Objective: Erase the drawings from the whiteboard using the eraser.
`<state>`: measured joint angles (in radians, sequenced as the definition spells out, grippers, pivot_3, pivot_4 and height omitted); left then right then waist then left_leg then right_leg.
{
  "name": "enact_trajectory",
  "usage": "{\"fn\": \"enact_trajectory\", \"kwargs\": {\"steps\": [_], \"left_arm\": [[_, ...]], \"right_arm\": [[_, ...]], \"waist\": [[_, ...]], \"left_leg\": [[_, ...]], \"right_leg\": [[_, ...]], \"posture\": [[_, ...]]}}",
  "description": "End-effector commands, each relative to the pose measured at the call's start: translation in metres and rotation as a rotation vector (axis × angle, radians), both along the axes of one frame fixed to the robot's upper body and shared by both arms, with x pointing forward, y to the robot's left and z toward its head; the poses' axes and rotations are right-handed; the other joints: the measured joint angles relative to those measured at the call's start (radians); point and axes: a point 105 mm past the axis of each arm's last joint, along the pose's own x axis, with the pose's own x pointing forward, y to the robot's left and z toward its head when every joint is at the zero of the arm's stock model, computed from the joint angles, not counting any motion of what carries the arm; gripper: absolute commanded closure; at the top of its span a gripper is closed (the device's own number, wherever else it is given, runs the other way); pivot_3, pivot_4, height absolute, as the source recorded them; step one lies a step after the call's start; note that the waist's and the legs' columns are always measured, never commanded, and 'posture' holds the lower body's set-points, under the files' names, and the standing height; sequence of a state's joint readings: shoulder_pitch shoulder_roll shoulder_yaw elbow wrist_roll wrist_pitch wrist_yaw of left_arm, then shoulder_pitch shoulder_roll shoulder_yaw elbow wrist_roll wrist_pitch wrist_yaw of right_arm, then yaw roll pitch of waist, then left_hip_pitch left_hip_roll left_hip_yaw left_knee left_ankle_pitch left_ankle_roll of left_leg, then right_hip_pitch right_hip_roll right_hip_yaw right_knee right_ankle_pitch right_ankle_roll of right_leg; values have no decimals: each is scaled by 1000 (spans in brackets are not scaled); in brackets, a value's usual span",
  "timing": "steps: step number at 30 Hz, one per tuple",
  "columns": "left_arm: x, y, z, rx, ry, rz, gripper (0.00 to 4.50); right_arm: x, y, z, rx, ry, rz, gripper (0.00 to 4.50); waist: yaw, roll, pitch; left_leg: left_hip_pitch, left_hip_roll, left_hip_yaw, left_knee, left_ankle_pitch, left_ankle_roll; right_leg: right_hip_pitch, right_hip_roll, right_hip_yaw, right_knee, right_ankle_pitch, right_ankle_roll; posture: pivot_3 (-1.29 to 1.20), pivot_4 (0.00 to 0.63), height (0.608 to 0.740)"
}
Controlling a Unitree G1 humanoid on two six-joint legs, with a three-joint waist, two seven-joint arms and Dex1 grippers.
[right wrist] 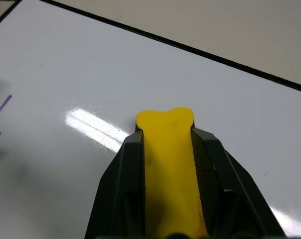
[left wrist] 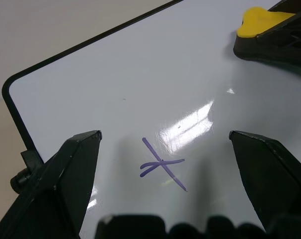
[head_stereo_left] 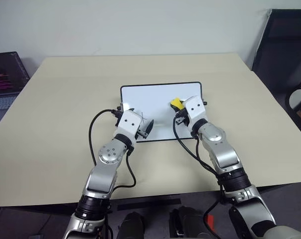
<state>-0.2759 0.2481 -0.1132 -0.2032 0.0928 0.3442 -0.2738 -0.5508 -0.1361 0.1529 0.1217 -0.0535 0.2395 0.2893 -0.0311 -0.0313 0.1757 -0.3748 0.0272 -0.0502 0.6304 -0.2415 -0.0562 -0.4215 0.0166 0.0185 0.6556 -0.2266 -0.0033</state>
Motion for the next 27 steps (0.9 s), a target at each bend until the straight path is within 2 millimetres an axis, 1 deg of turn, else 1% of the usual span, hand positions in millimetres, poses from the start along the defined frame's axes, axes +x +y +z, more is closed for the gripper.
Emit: {"fn": "enact_trajectory", "kwargs": {"steps": [1, 6, 9, 11, 16, 20, 24, 27], "left_arm": [[-5, -2, 15, -1, -54, -12, 0], [-10, 0, 14, 1, -51, -12, 0], [-16, 2, 10, -17, -40, -19, 0], [-20, 3, 9, -10, -39, -21, 0], [-26, 6, 3, 2, -25, -17, 0], [-31, 11, -4, 10, -7, 7, 0], [-42, 20, -15, 21, 30, 59, 0], [-48, 22, -19, 21, 41, 74, 0]], "right_arm": [[-8, 2, 19, 20, -91, 33, 3488], [-15, -5, 25, 85, -115, 47, 3488], [-15, -9, 17, 60, -91, 29, 3488], [-16, -9, 15, 62, -90, 28, 3488], [-18, -7, 20, 82, -103, 32, 3488], [-19, -6, 19, 76, -101, 34, 3488], [-21, -9, 17, 70, -95, 27, 3488], [-22, -10, 16, 70, -90, 22, 3488]], "waist": [[0, 0, 0], [0, 0, 0], [0, 0, 0], [1, 0, 0], [1, 1, 0], [0, 1, 0], [0, 1, 1], [1, 1, 1]], "left_leg": [[0, 0, 0, 0, 0, 0], [-4, 1, -2, -1, 0, 0], [-5, 1, -2, -2, 0, 0], [-5, 1, -3, -2, 0, 0], [-5, 1, -3, -2, 0, 0], [-5, 1, -3, -2, 0, 0], [-5, 1, -3, -2, 0, 0], [-5, 1, -3, -2, 0, 0]], "right_leg": [[0, 0, 0, -1, 0, 0], [-1, 0, 0, -5, 0, 0], [-1, 0, 0, -7, 0, 0], [-1, 0, 0, -8, 0, 0], [-1, 0, 0, -8, 0, 0], [-1, 0, 0, -8, 0, 0], [-1, 0, 0, -8, 0, 0], [-1, 0, 0, -8, 0, 0]], "posture": [[0, 150, 740], [0, 150, 740], [0, 150, 740], [0, 150, 740], [0, 150, 740], [0, 150, 740], [0, 150, 740], [0, 150, 740]]}}
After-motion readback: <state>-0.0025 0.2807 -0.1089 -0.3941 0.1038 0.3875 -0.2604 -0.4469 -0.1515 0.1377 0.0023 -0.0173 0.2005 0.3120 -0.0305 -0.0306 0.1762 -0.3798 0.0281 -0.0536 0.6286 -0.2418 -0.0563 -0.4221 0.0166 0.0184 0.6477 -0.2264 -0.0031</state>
